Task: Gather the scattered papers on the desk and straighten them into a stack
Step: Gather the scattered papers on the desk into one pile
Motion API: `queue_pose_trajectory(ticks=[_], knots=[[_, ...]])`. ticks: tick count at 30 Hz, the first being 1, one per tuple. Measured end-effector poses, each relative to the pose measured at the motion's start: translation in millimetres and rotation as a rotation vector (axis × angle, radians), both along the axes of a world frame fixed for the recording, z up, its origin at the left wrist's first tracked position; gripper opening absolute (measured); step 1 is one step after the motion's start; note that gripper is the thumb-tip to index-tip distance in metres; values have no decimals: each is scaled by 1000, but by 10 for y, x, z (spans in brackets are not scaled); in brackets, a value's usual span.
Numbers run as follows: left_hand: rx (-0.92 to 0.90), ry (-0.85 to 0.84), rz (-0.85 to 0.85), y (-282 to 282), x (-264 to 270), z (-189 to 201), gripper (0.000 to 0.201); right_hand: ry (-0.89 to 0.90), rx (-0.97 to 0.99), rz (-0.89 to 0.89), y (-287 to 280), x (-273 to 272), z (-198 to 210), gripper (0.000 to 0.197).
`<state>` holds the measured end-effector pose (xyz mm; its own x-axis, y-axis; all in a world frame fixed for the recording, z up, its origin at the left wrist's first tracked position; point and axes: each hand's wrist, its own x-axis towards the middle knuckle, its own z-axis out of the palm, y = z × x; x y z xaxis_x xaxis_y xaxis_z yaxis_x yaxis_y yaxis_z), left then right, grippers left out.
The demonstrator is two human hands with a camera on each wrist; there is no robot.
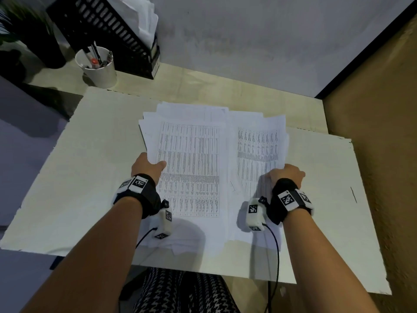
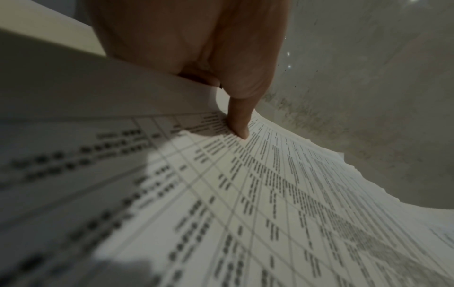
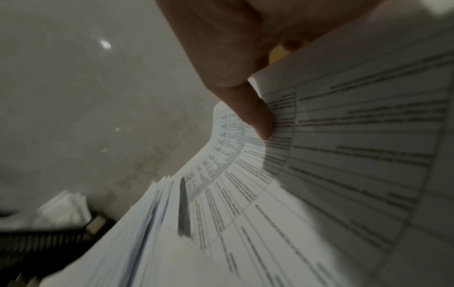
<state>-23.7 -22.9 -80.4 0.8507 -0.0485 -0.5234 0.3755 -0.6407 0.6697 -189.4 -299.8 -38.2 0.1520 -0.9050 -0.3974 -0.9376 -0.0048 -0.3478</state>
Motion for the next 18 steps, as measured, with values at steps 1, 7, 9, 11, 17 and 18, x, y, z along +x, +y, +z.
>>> queue_pose_trajectory(ticks=[1, 7, 9, 11, 17, 18], knots=[[5, -2, -1, -4, 0, -2, 39, -35, -23, 43, -11, -10, -21, 23], [2, -2, 1, -2, -12, 26, 41, -65, -207, 362, 233, 74, 250, 16], [19, -7, -19, 3, -14, 39, 43, -83, -338, 360, 218, 123, 462, 13], [39, -12, -40, -1, -14, 52, 45, -95, -470, 362, 143, 174, 737, 22], [-40, 78, -50, 30, -35, 180, 69, -346, -645, 273, -113, 262, 1499, 21], [-64, 132, -49, 43, -19, 214, 81, -409, -624, 250, -135, 258, 1589, 17]])
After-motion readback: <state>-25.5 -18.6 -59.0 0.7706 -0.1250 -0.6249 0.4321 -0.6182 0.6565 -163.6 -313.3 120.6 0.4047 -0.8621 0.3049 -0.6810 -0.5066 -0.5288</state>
